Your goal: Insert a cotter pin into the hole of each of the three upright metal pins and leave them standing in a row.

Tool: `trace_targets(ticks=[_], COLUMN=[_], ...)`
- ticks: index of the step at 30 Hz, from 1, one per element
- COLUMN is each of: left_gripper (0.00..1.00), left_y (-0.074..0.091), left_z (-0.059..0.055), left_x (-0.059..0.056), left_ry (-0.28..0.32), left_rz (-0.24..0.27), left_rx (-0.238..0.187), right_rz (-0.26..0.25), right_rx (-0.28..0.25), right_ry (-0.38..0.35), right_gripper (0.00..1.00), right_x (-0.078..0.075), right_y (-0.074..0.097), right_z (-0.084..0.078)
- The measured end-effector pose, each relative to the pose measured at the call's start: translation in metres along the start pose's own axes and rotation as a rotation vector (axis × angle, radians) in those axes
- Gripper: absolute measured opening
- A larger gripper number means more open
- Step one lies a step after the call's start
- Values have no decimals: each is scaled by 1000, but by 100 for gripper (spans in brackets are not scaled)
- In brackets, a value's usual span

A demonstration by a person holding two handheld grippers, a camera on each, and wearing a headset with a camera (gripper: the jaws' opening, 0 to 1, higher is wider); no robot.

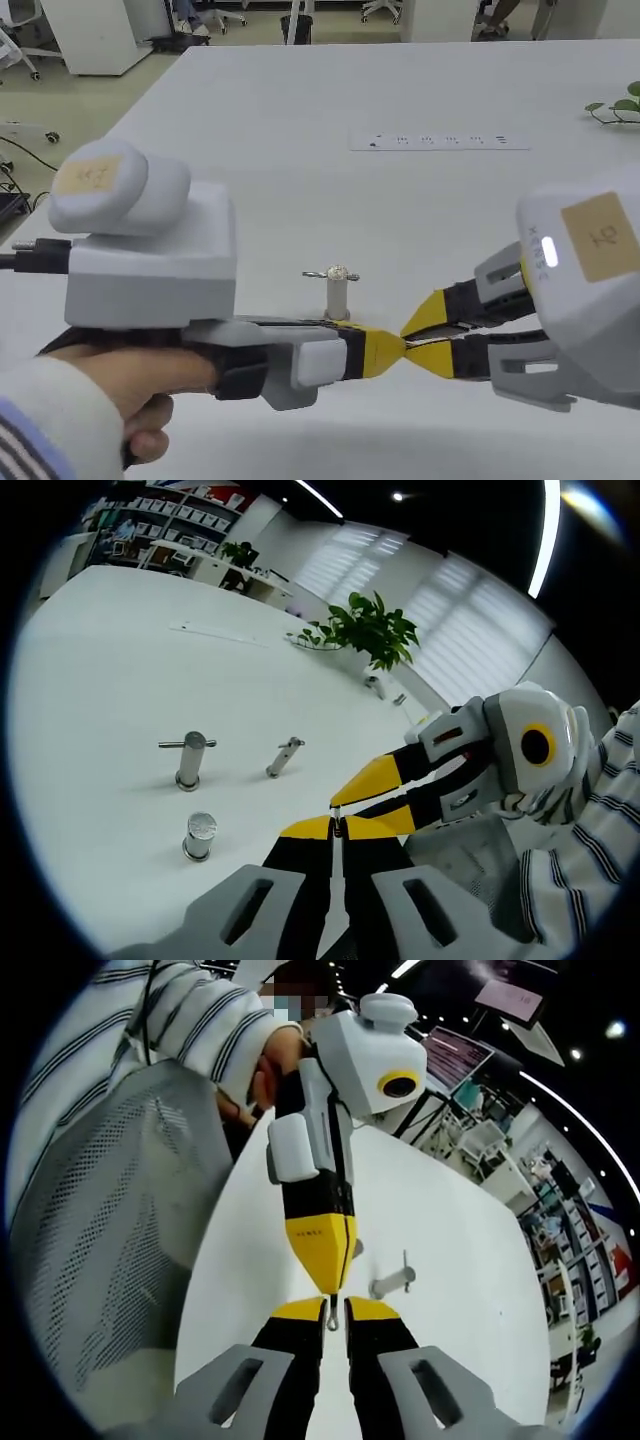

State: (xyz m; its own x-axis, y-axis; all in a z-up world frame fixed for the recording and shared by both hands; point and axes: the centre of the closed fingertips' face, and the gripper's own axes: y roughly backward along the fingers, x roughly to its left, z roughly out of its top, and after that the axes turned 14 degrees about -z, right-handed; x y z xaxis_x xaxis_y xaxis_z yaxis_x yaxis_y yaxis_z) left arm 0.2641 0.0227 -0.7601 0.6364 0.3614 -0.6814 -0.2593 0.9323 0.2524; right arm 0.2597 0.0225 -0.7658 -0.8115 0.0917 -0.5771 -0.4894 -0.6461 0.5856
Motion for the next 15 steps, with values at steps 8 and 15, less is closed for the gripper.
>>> trace_targets(ticks=[8,15], left_gripper=[0,0], left_y=[2,7], left_z=[-1,1], left_x=[0,-4], left_ry=[-45,-129], left_rz=[3,-10], left_rx=[22,28], right_rz=[18,78], right_rx=[5,-9], right_ry=[-85,-251], right_gripper=[18,21], right_x=[-6,-3], right_y=[2,5], right_z=[-7,-12])
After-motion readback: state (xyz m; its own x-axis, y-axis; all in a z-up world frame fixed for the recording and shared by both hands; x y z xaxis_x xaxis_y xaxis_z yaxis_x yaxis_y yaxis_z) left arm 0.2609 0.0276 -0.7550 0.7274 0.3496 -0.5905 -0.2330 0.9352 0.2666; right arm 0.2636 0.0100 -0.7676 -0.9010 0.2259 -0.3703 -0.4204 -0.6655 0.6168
